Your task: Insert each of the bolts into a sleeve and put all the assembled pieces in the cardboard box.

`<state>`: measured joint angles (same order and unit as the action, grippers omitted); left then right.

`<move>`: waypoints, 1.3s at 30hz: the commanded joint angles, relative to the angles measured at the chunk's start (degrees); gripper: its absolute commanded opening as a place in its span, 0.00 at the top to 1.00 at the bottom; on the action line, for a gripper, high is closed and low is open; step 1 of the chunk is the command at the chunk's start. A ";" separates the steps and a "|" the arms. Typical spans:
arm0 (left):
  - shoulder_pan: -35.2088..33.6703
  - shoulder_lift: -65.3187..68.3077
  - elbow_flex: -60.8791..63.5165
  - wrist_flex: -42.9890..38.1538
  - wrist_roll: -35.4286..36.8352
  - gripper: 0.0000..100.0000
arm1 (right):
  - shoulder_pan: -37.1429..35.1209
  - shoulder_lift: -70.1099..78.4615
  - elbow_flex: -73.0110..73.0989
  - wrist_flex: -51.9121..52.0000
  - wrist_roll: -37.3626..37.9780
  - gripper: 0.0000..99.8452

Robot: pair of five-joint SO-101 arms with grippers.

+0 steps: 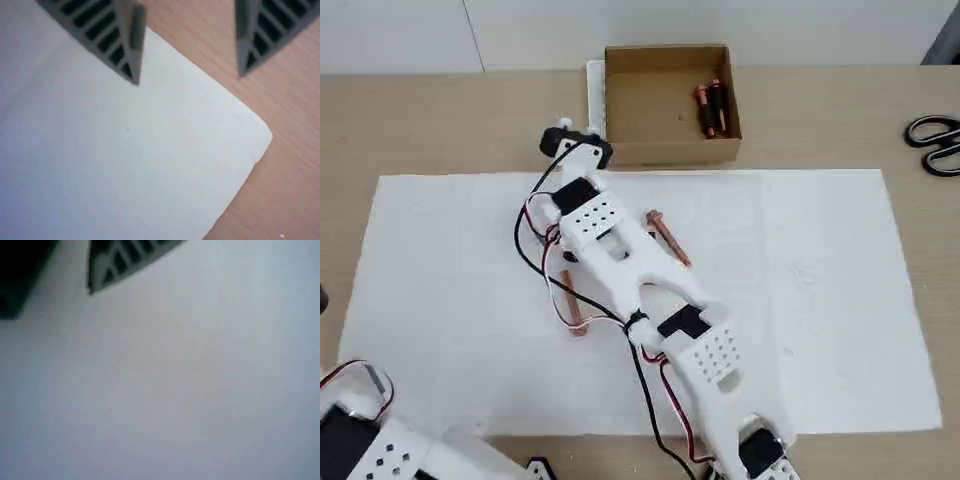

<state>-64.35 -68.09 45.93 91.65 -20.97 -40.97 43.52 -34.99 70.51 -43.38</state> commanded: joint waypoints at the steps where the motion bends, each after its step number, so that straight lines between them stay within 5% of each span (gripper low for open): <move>1: 0.26 -0.53 -0.22 0.26 -0.44 0.88 | 0.92 -0.22 -0.53 -3.12 -0.09 0.82; 15: 0.26 -0.53 -0.22 0.26 -0.44 0.88 | 1.01 -0.66 -0.53 1.71 0.00 0.83; 21: 0.26 -0.53 -0.31 0.26 -0.44 0.88 | 1.71 -0.66 -0.53 6.20 0.00 1.00; 33: 0.26 -0.53 -0.40 0.26 -0.44 0.88 | 3.47 -3.74 -2.11 10.33 0.26 1.00; 39: 0.26 -0.53 -0.48 0.26 -0.44 0.88 | 3.47 -12.18 -6.77 13.67 6.77 1.00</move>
<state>-64.35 -68.09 45.93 91.65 -20.97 -38.07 39.21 -37.36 83.25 -39.60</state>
